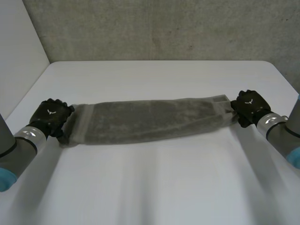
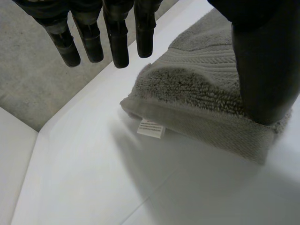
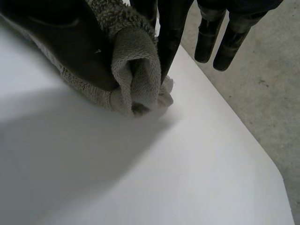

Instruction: Fold the towel.

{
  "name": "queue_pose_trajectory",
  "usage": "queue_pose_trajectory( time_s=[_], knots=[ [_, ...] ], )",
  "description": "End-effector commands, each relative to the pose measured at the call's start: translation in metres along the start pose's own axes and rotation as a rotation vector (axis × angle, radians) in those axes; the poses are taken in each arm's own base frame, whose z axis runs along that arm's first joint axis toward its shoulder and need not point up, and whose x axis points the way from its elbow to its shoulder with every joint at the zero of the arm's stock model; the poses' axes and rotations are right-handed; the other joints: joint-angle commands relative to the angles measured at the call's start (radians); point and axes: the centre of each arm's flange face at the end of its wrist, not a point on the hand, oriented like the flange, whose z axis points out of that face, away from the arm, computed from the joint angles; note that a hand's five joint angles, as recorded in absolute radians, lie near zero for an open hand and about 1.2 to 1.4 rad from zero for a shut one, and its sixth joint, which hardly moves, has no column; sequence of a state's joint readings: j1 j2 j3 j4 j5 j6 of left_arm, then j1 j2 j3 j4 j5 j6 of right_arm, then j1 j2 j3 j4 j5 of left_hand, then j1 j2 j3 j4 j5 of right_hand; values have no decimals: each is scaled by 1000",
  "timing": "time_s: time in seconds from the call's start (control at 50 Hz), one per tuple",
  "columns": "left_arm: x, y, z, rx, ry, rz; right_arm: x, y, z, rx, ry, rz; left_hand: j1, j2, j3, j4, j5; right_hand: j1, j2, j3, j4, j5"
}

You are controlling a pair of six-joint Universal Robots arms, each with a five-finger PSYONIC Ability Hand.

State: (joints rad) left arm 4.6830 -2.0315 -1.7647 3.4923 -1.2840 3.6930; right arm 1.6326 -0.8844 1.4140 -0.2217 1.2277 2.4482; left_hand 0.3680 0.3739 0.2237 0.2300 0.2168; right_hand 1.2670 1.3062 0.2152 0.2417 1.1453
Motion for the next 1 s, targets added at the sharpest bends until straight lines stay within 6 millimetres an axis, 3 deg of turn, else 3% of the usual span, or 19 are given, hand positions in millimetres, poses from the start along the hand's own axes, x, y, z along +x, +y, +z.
queue_pose_trajectory(
  time_s=[0.02,0.18,0.44,0.54,0.68,0.72,0.74,0.78,0.8,0.84,0.86,0.9,0.92,0.96,0.98,1.0],
  knots=[
    [8,-4,-4,3,23,-42,1,5,-13,-13,-26,-57,27,22,-49,-55,4,129,90,-41,-67,76],
    [30,-9,-11,-1,89,-47,7,-2,-20,4,-18,-80,42,36,-49,-55,19,129,90,-41,-67,76],
    [36,-3,-16,-27,107,-53,45,21,-27,-23,34,-107,48,42,-49,-55,25,129,90,-41,-67,76],
    [36,-2,-17,-33,107,-55,73,47,-36,-68,70,-143,48,42,-49,-55,25,129,90,-41,-67,76],
    [30,-11,-22,-12,90,-53,107,58,-45,-82,125,-202,45,39,-49,-55,22,129,90,-41,-67,76],
    [27,-16,-24,2,81,-49,127,47,-47,-51,170,-268,45,39,-49,-55,22,129,90,-41,-67,76],
    [24,-20,-25,15,72,-46,127,47,-47,-51,171,-269,45,39,-49,-55,22,129,90,-41,-67,76],
    [18,-33,-29,55,52,-34,145,27,-47,-9,225,-334,42,36,-49,-55,19,129,90,-41,-67,76],
    [18,-33,-29,55,51,-34,145,27,-47,-9,225,-335,42,36,-49,-55,19,129,90,-41,-67,76],
    [15,-43,-30,90,42,-24,141,-10,-45,80,231,-387,39,33,-49,-55,16,129,90,-41,-67,76],
    [15,-43,-30,90,42,-24,141,-10,-45,81,231,-387,39,33,-49,-55,16,129,90,-41,-67,76],
    [14,-47,-31,103,38,-20,101,-59,-38,213,163,-440,36,30,-49,-55,13,129,90,-41,-67,76],
    [13,-52,-29,119,33,-19,100,-59,-38,214,163,-440,31,25,-49,-55,7,129,90,-41,-67,76],
    [13,-58,-29,138,33,-22,50,-102,-36,339,75,-476,28,22,-49,-55,4,129,90,-41,-67,76],
    [15,-64,-29,157,39,-25,50,-102,-36,339,75,-476,25,19,-49,-55,1,129,90,-41,-67,76],
    [18,-70,-28,179,45,-31,24,-119,-38,394,29,-488,25,19,-49,-55,1,129,90,-41,-67,76]
  ],
)
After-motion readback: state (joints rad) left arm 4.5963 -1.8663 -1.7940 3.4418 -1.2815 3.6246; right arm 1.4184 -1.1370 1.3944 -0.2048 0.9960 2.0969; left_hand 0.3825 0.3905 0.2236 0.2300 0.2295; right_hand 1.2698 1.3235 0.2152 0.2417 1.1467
